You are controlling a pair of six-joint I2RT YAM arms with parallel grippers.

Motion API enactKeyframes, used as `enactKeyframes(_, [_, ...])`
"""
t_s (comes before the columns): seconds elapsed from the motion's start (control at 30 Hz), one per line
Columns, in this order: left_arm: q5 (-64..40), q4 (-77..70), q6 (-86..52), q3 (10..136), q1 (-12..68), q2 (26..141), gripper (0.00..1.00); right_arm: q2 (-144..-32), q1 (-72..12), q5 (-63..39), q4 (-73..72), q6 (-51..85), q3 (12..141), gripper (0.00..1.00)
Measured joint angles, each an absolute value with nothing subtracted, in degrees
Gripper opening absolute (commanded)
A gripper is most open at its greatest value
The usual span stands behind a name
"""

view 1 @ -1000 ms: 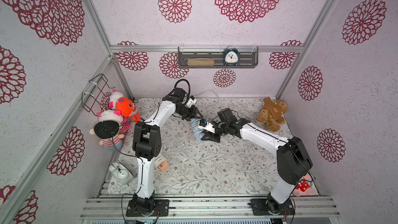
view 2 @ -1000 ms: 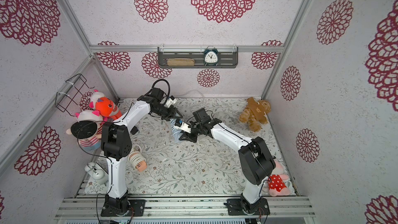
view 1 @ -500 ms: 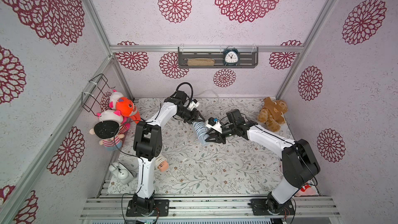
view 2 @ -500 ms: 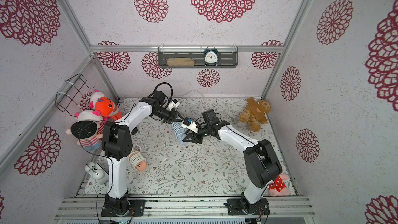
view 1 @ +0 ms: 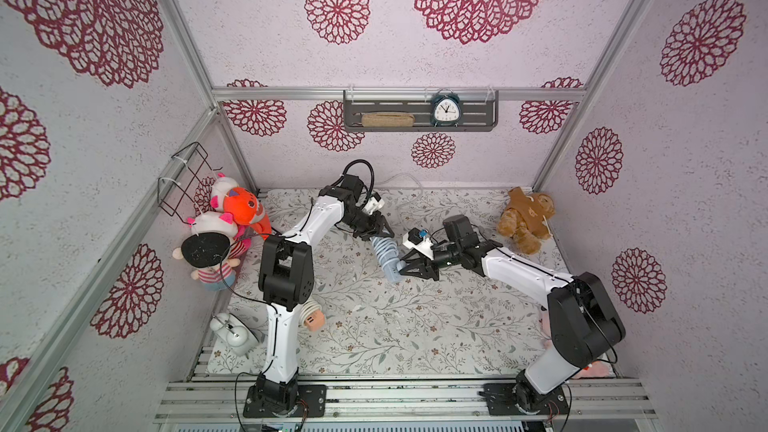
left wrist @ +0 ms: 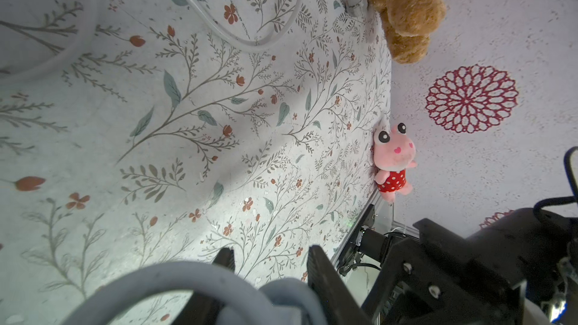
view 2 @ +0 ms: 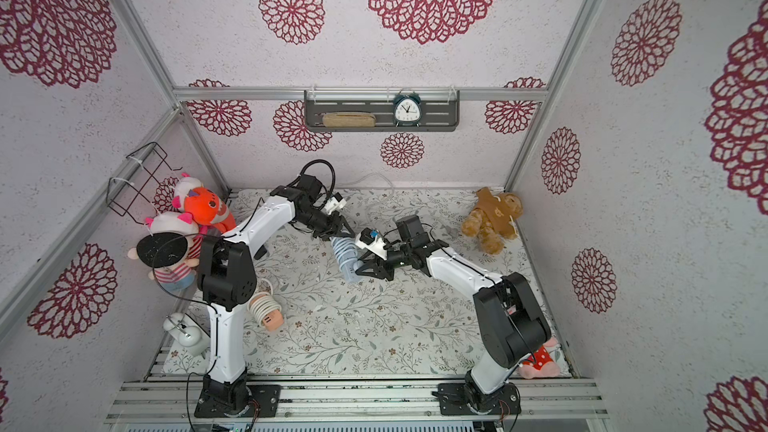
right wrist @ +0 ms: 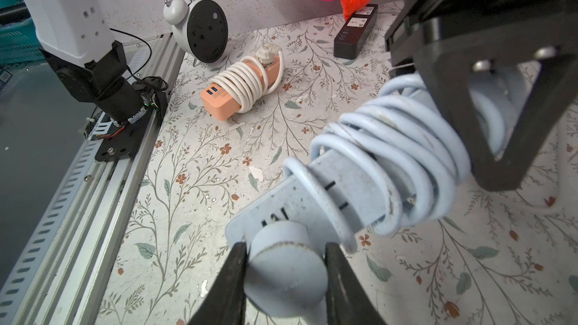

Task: Unwrap the cord wrapped around the power strip
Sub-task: Remove the plug from the power strip, then unwrap the power cord from the power strip.

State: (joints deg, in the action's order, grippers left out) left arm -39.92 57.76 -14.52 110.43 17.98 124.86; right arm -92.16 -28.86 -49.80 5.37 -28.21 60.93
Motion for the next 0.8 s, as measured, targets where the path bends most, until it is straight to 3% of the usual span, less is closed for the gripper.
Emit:
enactKeyframes(0.23, [-41.8, 53.7, -14.7, 107.0, 17.5, 123.8, 0.00, -91.4, -26.3, -48.1, 1.2, -22.6, 60.4, 0.00])
enactKeyframes(0.57, [-43.2, 31.2, -26.1, 91.4, 14.3, 112.7, 0.00, -90.7, -24.9, -41.9, -0.4, -15.5, 60.5, 0.01])
enactKeyframes(0.67, [-42.7, 25.6, -29.6, 89.2, 14.0, 110.1, 0.00, -89.4, -24.2, -40.6, -0.6, -13.4, 60.6, 0.11])
enactKeyframes(0.8, [-42.2, 20.7, -33.2, 88.4, 14.0, 109.1, 0.00, -88.9, -23.3, -39.2, -0.4, -11.4, 61.5, 0.41])
